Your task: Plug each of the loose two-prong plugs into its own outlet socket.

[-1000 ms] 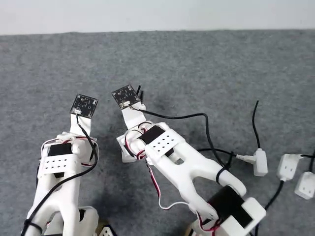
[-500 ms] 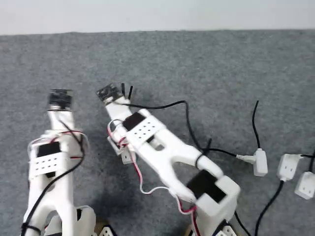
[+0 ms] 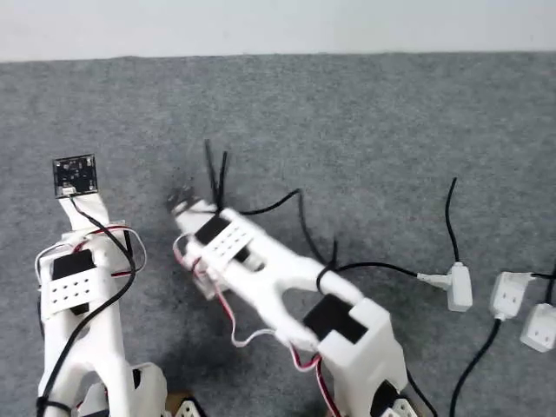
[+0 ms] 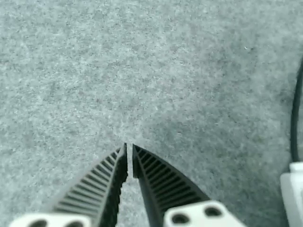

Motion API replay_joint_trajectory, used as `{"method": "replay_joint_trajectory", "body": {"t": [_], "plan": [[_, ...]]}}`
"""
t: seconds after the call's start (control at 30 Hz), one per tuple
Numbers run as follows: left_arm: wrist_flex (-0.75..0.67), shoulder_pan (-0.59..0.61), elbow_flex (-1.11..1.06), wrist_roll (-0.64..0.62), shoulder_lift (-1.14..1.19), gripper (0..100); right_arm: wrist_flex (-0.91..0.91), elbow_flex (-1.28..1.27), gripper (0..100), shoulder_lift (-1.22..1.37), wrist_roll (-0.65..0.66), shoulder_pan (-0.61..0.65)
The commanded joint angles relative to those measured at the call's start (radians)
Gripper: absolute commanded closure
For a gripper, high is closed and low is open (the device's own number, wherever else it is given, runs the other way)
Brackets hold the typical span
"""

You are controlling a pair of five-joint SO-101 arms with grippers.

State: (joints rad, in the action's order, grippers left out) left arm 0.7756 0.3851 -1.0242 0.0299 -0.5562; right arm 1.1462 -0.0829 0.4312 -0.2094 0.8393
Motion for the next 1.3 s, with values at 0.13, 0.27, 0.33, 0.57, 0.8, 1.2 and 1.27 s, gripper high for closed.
{"method": "replay_joint_trajectory", "body": {"t": [0.13, 0.27, 0.33, 0.57, 0.8, 1.2, 1.27], "plan": [[-0.063, 0.000, 0.044, -0.006, 0.002, 99, 0.042, 0.035, 99.1, -0.051, -0.035, -0.122], [-0.074, -0.028, 0.025, -0.006, 0.002, 99, 0.081, -0.020, 99.1, -0.205, -0.035, -0.191], [-0.074, -0.028, 0.025, -0.006, 0.002, 99, 0.051, -0.058, 98.6, -0.259, -0.035, -0.197], [-0.072, -0.025, 0.027, -0.005, 0.000, 99, -0.035, -0.029, 71.9, -0.248, -0.285, -0.142], [-0.074, -0.025, 0.027, -0.002, 0.000, 99, -0.151, -0.017, 63.7, -0.127, -0.391, -0.128], [-0.097, -0.025, 0.024, -0.002, 0.002, 99, 0.018, 0.066, 69.6, -0.186, -0.331, 0.035], [-0.097, -0.023, 0.024, -0.002, 0.002, 99, -0.036, 0.063, 74.0, -0.153, -0.328, 0.044]]}}
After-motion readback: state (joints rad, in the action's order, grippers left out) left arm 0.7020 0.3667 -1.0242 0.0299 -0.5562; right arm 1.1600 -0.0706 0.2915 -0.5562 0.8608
